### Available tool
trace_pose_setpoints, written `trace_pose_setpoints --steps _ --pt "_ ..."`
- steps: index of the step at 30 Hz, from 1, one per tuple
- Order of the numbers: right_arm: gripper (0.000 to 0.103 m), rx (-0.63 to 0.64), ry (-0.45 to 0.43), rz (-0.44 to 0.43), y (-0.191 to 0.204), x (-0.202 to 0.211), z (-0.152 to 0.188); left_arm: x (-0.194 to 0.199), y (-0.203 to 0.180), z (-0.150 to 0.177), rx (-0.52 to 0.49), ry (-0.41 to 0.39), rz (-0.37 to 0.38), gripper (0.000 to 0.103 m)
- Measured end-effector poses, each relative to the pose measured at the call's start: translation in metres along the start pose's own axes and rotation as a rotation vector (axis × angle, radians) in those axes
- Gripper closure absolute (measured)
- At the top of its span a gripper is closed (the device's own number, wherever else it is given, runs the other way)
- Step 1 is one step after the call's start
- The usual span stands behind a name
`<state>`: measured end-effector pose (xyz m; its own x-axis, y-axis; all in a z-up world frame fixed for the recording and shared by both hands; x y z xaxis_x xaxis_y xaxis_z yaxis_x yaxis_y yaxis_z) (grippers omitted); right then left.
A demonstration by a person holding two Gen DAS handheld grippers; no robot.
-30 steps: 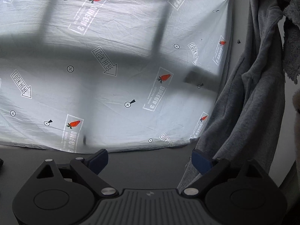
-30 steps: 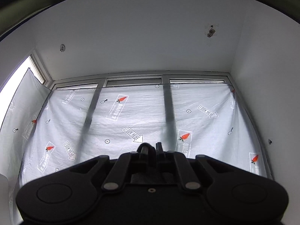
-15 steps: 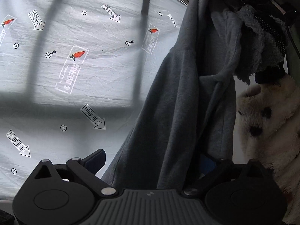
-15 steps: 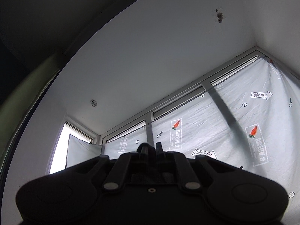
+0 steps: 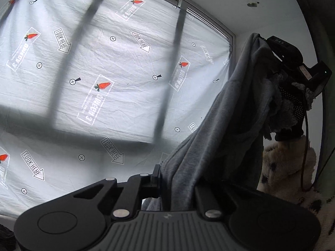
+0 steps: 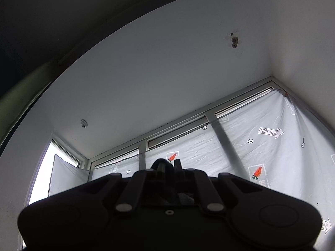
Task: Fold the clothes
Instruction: 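Grasp the grey hoodie with the right gripper and lift it high, then lower the hoodie onto the open table and release with the right gripper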
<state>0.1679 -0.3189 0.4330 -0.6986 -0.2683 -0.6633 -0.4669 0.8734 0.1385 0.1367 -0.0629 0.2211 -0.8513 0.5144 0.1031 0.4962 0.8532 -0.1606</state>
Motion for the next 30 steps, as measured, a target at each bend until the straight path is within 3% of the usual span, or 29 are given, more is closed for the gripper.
trace_pose_setpoints --steps 3,6,12,14,15,16,17,19,20,22,24,26,28,30 --pt "0.094 -0.009 0.026 0.015 -0.010 -0.011 0.006 0.012 -0.009 0.005 -0.023 0.020 0.008 0.089" --pt "0.093 -0.021 0.092 0.020 -0.016 -0.021 0.029 0.006 0.002 0.023 0.049 0.078 -0.018 0.088" --pt "0.091 0.008 0.357 0.054 -0.030 -0.065 0.133 -0.050 0.079 0.070 0.234 0.186 -0.192 0.087" --pt "0.077 0.076 0.497 0.087 -0.040 -0.095 0.199 -0.084 0.117 0.096 0.276 0.255 -0.281 0.084" --pt "0.057 0.085 0.562 0.090 -0.050 -0.107 0.226 -0.102 0.138 0.110 0.300 0.294 -0.327 0.080" --pt "0.037 0.080 0.667 0.083 -0.065 -0.122 0.263 -0.118 0.160 0.128 0.308 0.352 -0.377 0.066" --pt "0.032 0.063 0.800 0.100 -0.079 -0.128 0.308 -0.132 0.183 0.150 0.307 0.423 -0.430 0.048" --pt "0.031 0.025 1.073 0.142 -0.107 -0.137 0.399 -0.151 0.221 0.192 0.314 0.555 -0.517 0.044" --pt "0.032 0.017 1.185 0.182 -0.117 -0.127 0.438 -0.148 0.230 0.214 0.329 0.609 -0.539 0.044" --pt "0.031 0.004 1.258 0.200 -0.124 -0.090 0.482 -0.138 0.244 0.254 0.371 0.697 -0.554 0.043" --pt "0.027 -0.044 1.345 0.187 -0.124 -0.038 0.517 -0.116 0.246 0.287 0.453 0.733 -0.508 0.036" --pt "0.026 -0.097 1.443 0.177 -0.120 0.017 0.543 -0.096 0.243 0.318 0.539 0.793 -0.484 0.032" --pt "0.027 -0.134 1.617 0.173 -0.110 0.090 0.570 -0.085 0.234 0.339 0.591 0.859 -0.448 0.032" --pt "0.027 -0.128 1.717 0.168 -0.094 0.161 0.574 -0.078 0.228 0.349 0.599 0.907 -0.424 0.032"
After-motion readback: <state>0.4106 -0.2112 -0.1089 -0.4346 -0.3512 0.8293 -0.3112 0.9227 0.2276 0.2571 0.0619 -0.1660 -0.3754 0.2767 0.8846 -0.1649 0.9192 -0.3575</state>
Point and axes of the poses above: each gripper's, at about its wrist camera, not at the fingertips, and x roughly against the way its jaws point, y to its left, z to its underside, the point moved 5 cm from there along -x, roughly the way its jaws point, and after that the axes turned 8 degrees about y, right-handed, at the moved point
